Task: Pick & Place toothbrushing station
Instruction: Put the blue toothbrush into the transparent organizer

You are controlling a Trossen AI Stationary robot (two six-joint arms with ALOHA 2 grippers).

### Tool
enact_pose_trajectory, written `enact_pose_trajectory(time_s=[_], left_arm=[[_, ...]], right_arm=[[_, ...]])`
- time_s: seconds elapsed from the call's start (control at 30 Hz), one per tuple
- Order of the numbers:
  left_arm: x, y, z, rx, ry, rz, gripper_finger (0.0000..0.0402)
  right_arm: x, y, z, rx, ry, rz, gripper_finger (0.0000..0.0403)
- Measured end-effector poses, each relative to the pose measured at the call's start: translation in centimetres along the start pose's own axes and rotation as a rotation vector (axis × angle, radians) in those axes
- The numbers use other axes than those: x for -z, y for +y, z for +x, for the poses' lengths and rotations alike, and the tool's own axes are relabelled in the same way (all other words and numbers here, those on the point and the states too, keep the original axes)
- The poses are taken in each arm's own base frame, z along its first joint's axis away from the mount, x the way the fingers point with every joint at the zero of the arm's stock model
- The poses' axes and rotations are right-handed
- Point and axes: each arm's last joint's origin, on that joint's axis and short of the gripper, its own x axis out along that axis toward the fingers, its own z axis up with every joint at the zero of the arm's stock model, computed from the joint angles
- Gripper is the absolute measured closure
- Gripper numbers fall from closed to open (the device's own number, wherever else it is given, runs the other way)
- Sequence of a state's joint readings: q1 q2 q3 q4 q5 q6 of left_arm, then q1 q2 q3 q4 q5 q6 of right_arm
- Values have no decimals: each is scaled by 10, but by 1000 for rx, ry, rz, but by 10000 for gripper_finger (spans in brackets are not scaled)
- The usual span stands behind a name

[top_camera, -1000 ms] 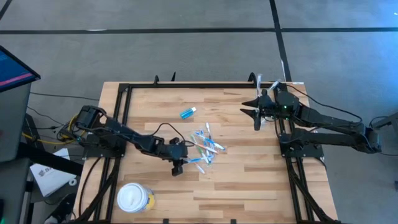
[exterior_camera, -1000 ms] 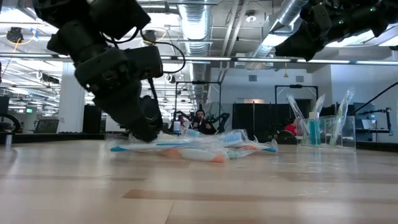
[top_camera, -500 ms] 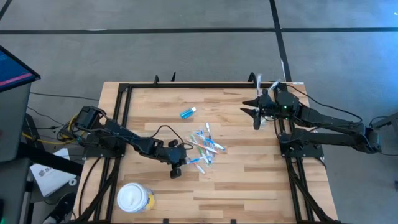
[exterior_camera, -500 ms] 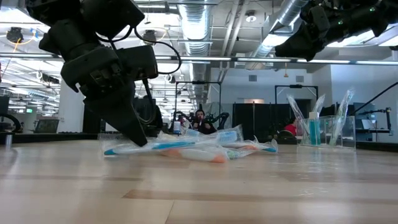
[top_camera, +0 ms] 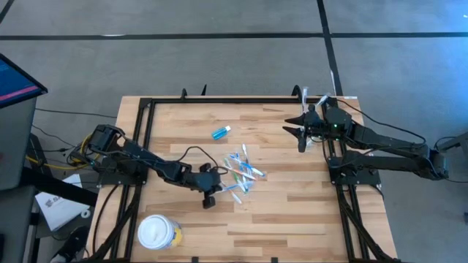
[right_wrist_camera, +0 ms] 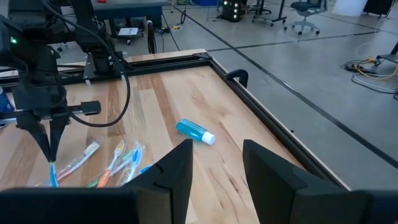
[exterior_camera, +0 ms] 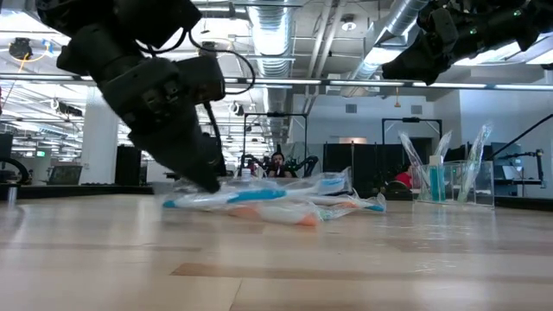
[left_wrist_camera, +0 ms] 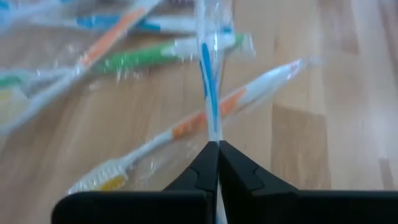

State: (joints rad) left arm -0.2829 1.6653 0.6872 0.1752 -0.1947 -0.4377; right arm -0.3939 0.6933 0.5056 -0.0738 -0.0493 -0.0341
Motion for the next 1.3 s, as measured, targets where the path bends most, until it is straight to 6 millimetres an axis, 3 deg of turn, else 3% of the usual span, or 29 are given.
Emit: enact_pose_trajectory(time_s=[0.33,0.87,1.3], left_arm=[[-21,-1,-6,-55,-223,30,401],[-72,18,-29,-123,-622,85,401],[-103,43,-47,-23,-916,87,401]], right_arm=[[0,0,0,-4,0,0,272],[-1,8,0,-52,-8,-15,272],[-8,11,0,-147,-88,-11,272]])
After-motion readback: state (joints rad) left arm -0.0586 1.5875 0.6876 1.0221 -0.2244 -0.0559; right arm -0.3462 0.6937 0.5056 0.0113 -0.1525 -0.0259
